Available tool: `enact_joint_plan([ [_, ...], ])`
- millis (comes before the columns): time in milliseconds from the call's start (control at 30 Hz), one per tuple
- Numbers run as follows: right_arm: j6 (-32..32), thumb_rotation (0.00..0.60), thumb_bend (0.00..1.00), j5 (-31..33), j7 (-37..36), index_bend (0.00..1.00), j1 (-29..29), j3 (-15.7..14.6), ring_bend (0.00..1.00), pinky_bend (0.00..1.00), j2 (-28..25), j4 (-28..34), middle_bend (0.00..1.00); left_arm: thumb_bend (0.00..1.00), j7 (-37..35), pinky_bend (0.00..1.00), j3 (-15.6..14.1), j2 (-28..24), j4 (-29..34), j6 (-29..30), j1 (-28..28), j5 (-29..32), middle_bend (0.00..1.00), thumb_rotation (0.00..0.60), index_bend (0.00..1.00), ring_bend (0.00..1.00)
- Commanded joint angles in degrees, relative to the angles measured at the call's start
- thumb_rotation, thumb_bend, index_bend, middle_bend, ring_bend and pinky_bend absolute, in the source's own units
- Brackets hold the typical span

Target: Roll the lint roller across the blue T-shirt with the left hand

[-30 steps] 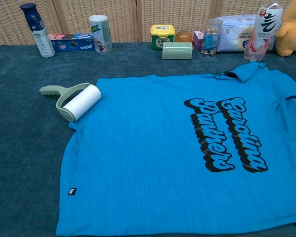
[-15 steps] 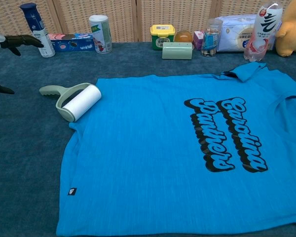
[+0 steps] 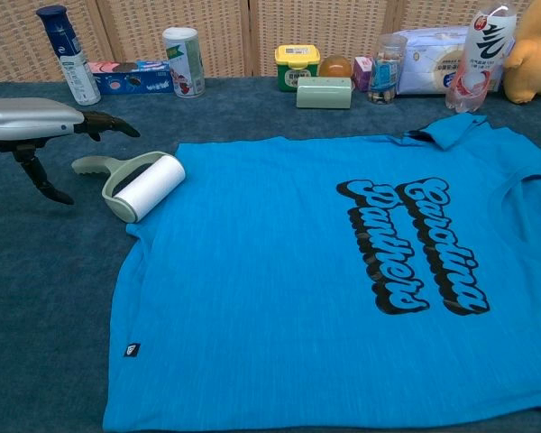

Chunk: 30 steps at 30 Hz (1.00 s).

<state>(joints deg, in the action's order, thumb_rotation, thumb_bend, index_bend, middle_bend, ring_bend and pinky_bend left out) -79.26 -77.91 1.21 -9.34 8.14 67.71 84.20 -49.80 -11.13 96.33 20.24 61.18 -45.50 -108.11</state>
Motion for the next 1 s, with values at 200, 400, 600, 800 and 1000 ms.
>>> enact_joint_plan([
  [200,0.3,0.6,0.0,0.4,-0.7,0.07,-0.1,0.3,0.0,0.0,-0.1,-0.1,0.0,0.02,-3.7,0.19,-1.7,2.0,-3.7,-1.5,-0.9,0.0,0.24,0.6,0.15,0.07],
  [400,0.0,0.6,0.0,0.1,-1.2,0.07,0.0,0.3,0.0,0.0,-0.4,0.1,0.0,0.02,-4.4,0.22,-2.6,2.8,-4.6,-1.8,-1.3,0.2,0.32,0.6,0.25,0.12],
  [600,-0.2,0.6,0.0,-0.3,-1.7,0.07,0.1,0.2,0.0,0.0,-0.6,0.5,0.0,0.02,-3.6,0.24,-2.7,3.5,-4.9,-2.3,-1.4,1.1,0.37,0.6,0.29,0.15],
  [800,-0.2,0.6,0.0,-0.5,-1.9,0.07,0.1,0.1,0.0,0.0,-0.7,0.6,0.0,0.04,-2.2,0.29,-2.1,4.2,-5.0,-2.7,-1.1,2.5,0.5,0.6,0.38,0.28],
  [1000,-0.2,0.6,0.0,-0.5,-1.9,0.07,0.1,0.1,0.0,0.0,-0.7,0.7,0.0,0.05,0.7,0.33,-0.9,5.3,-4.9,-3.0,-0.8,4.3,0.59,0.6,0.47,0.38],
])
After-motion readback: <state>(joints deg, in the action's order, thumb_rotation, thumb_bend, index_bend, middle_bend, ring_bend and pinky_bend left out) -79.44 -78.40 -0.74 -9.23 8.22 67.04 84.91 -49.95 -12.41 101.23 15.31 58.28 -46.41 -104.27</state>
